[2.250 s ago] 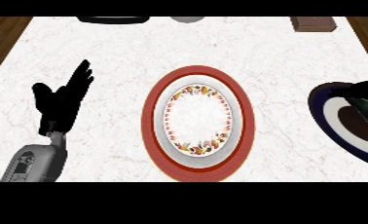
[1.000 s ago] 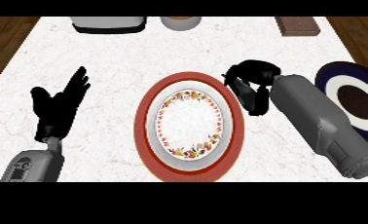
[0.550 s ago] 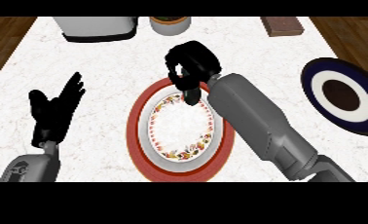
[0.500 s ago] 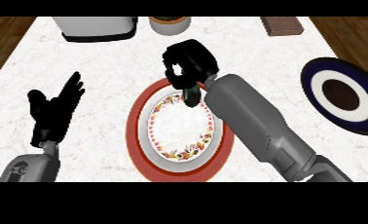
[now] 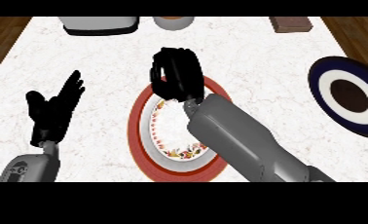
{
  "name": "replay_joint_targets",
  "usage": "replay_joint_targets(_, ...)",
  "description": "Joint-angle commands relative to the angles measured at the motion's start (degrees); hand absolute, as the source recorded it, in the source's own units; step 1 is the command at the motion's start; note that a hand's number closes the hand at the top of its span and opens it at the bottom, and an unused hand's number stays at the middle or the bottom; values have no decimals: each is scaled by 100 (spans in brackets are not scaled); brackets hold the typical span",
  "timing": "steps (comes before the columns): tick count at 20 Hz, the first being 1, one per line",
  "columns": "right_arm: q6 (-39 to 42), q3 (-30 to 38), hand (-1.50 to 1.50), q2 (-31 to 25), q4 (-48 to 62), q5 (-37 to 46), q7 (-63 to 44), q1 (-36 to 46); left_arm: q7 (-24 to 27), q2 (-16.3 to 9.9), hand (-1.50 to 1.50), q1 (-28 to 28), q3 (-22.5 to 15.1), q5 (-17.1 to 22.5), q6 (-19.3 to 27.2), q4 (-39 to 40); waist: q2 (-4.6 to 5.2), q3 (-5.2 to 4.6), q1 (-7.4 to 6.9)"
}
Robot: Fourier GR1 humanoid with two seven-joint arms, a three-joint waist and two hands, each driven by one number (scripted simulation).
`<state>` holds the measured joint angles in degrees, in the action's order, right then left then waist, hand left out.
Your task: Pick the eggplant from the plate and place it in the plate
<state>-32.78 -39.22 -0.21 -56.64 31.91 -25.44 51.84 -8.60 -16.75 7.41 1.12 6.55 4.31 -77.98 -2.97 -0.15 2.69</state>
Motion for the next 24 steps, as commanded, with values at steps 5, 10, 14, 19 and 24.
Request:
replay_joint_targets(5, -394, -712, 150, -115, -1534, 1914, -2862, -776, -95, 2, 0, -137, 14, 44, -17, -444, 176, 14, -68)
replay_joint_targets(10, 637, -1034, 150, -297, -2339, 2735, -3425, -1531, 90, 101, 0, 133, -7, -20, -147, -15, 263, 11, -159)
replay_joint_targets(14, 1147, -711, 150, -877, -2547, 1680, -2548, -1956, -68, 126, 0, 134, -71, -103, -114, -221, 292, 15, -237)
replay_joint_targets(19, 1417, -292, -150, -712, -2621, 745, -1975, -2201, 230, 137, 0, -50, 34, -83, -221, -181, 296, 15, -283)
replay_joint_targets(24, 750, 92, -150, -686, -2490, 1044, -863, -2207, -68, 237, 0, 164, -11, -240, -52, -376, 294, 17, -296)
